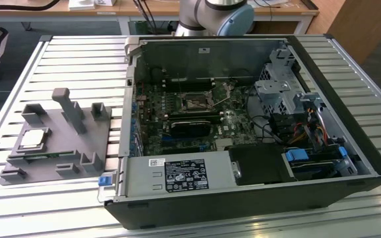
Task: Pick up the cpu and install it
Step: 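Reach for the cpu, then pick up the cpu and move it towards the insertion slot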
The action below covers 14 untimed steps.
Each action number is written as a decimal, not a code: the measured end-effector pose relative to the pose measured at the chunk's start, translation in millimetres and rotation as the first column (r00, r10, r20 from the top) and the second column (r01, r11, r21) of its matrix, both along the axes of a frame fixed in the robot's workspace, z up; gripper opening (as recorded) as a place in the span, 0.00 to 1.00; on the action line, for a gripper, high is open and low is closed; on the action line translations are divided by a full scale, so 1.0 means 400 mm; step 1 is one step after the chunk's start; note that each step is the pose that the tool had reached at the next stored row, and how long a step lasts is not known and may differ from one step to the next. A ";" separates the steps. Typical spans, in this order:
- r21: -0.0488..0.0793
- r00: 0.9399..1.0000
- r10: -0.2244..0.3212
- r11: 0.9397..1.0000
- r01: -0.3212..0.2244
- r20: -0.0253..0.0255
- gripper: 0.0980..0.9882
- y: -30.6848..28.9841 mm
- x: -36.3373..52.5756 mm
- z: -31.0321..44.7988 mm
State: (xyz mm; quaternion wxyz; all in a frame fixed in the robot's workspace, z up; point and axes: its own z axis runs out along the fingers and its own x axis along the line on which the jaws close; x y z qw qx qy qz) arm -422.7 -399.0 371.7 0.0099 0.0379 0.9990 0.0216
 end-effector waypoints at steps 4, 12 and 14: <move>0.000 1.000 0.000 1.000 0.000 -0.001 0.01 0.000 -0.004 -0.003; 0.000 1.000 0.000 1.000 0.000 -0.002 0.01 -0.001 -0.005 -0.008; 0.000 1.000 0.000 1.000 0.000 -0.004 0.01 0.000 -0.005 -0.009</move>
